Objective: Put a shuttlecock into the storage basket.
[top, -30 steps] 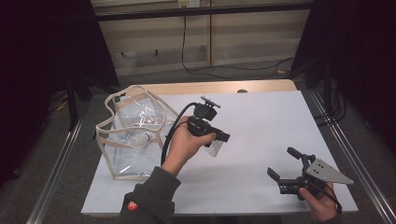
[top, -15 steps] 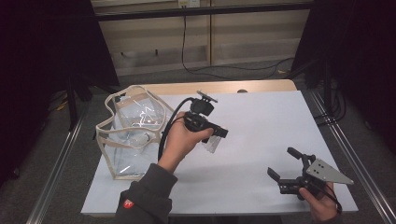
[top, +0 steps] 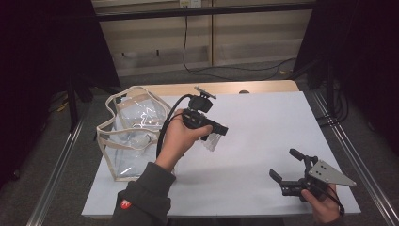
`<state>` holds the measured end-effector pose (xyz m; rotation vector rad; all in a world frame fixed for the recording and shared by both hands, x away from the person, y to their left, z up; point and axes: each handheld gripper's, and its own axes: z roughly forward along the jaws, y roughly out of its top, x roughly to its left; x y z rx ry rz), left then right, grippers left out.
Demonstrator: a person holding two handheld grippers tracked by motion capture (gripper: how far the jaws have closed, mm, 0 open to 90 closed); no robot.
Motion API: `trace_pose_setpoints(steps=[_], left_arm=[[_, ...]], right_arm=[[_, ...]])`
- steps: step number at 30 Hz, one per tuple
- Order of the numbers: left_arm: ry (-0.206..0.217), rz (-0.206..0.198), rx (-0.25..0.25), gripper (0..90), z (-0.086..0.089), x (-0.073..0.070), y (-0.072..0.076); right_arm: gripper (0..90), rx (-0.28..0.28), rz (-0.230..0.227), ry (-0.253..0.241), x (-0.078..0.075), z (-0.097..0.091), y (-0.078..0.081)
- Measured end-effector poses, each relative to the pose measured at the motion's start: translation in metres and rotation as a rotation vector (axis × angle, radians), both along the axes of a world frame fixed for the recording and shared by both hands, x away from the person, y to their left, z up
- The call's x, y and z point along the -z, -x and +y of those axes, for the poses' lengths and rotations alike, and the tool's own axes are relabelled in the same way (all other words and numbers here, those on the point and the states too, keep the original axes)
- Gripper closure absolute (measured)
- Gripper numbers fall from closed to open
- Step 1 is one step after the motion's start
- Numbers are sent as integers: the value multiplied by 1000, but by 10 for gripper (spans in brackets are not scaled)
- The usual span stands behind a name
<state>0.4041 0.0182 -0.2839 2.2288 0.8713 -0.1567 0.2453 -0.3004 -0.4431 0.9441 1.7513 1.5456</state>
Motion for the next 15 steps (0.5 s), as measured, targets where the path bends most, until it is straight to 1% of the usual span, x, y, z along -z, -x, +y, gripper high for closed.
trace_pose_setpoints(steps=[15], left_arm=[[14, -3, -11, 654, 6, -13, -3]], right_arm=[[3, 0, -1, -1, 0, 0, 0]])
